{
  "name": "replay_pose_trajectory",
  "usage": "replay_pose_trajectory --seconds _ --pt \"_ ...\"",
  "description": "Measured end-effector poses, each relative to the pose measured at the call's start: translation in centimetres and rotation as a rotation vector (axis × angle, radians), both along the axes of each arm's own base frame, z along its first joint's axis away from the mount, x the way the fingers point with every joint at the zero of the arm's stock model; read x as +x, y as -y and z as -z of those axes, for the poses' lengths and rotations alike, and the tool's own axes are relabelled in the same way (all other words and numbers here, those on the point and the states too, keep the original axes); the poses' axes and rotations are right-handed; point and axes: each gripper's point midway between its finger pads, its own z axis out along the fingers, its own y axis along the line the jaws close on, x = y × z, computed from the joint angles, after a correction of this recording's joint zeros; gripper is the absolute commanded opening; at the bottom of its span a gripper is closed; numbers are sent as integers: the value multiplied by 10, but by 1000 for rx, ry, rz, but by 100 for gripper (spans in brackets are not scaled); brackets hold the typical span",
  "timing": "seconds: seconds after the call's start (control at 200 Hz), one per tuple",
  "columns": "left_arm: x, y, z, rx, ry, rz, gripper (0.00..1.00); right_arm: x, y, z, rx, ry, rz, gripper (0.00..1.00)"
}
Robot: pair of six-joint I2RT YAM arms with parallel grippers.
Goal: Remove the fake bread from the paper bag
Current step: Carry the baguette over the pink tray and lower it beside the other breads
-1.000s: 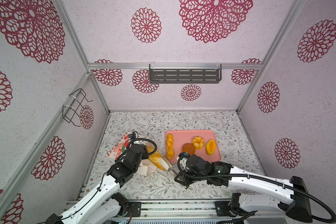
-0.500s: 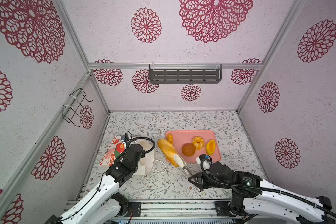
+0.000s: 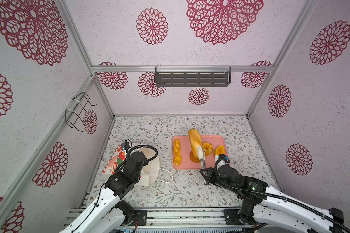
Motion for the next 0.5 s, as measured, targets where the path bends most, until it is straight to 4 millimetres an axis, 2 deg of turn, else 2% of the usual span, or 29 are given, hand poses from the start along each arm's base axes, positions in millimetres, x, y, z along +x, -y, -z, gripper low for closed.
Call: replay_pose_trajectory --seconds 0.17,0.5 --pt "-5 -3 -3 -8 12 0 0 10 -17 11 48 -35 33 0" --pt "-9 -3 6 7 -3 17 0 20 -48 40 164 -116 67 0"
